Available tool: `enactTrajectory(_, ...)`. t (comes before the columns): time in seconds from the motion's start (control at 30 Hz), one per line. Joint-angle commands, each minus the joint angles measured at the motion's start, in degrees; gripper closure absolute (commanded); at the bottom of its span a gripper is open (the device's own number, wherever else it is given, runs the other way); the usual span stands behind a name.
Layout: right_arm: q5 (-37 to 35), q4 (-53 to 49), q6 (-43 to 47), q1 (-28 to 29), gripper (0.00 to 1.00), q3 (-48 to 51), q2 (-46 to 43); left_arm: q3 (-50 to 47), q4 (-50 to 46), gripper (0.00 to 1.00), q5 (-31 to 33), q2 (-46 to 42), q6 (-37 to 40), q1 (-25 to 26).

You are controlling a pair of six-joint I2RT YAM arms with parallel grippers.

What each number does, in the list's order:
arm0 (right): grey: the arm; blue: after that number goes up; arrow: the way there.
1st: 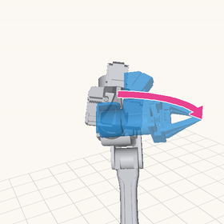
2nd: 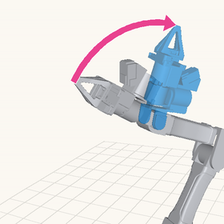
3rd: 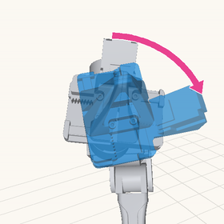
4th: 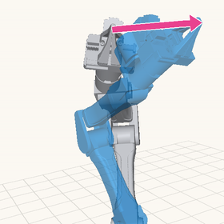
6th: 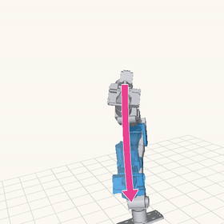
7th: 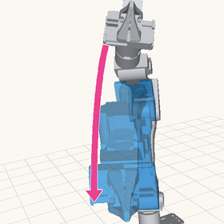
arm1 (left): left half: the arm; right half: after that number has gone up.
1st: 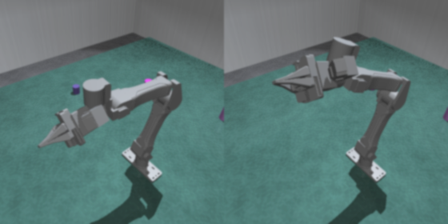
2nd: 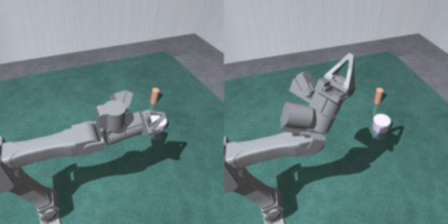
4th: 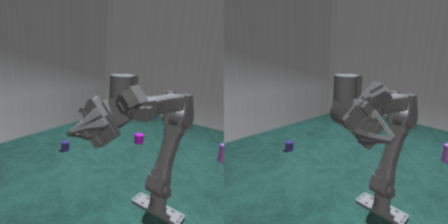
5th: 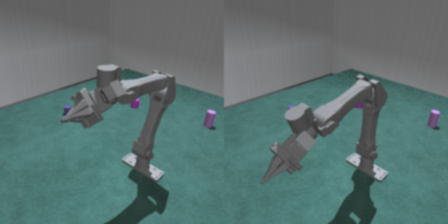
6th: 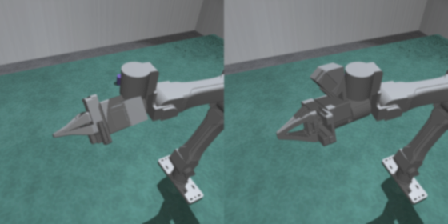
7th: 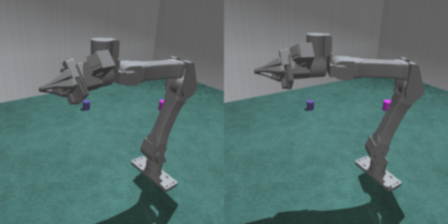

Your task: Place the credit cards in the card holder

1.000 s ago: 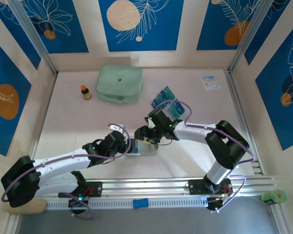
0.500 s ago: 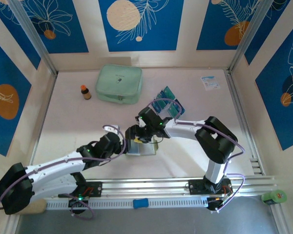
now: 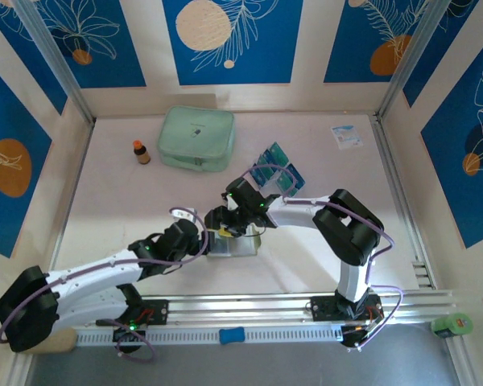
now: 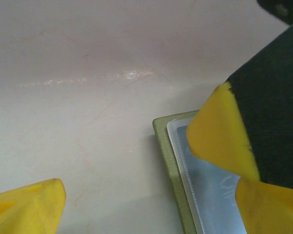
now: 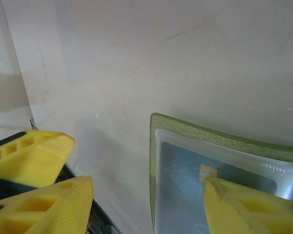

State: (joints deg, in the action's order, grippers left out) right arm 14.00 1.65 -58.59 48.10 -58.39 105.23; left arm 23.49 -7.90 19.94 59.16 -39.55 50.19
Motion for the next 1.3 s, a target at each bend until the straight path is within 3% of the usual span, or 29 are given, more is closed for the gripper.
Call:
enactTrajectory(0.0,1.38,0.93,-1.52,-0.28,0.39,0.20,0.15,-0.85,1.89,0.10,-0.73,2.06,-0.25,-0.60)
enactTrajectory(0.5,1.83,1.34,-1.63,-1.88,0.39,0.35,-1.87,-1.72,5.50,0.11,-1.92,8.79,0.11,-0.62)
enactTrajectory(0.77,-0.53,-8.81,6.44,-8.37,0.39,-1.15,-9.96,-2.79,5.28,0.11,-1.19,9.09,-0.54,-0.62)
enactTrajectory(0.9,-5.92,-19.80,14.05,-12.81,0.39,-4.19,-13.73,-2.83,5.21,0.11,-1.00,9.18,-0.53,-0.62)
enactTrajectory(1.07,-18.12,-34.12,25.05,-16.81,0.42,-10.36,-14.59,-2.75,5.53,0.11,-1.15,10.16,-0.53,-0.62)
enactTrajectory(1.27,-30.98,-42.40,33.64,-18.47,0.47,-15.76,-12.17,-2.63,5.80,0.11,-1.40,11.37,-0.53,-0.62)
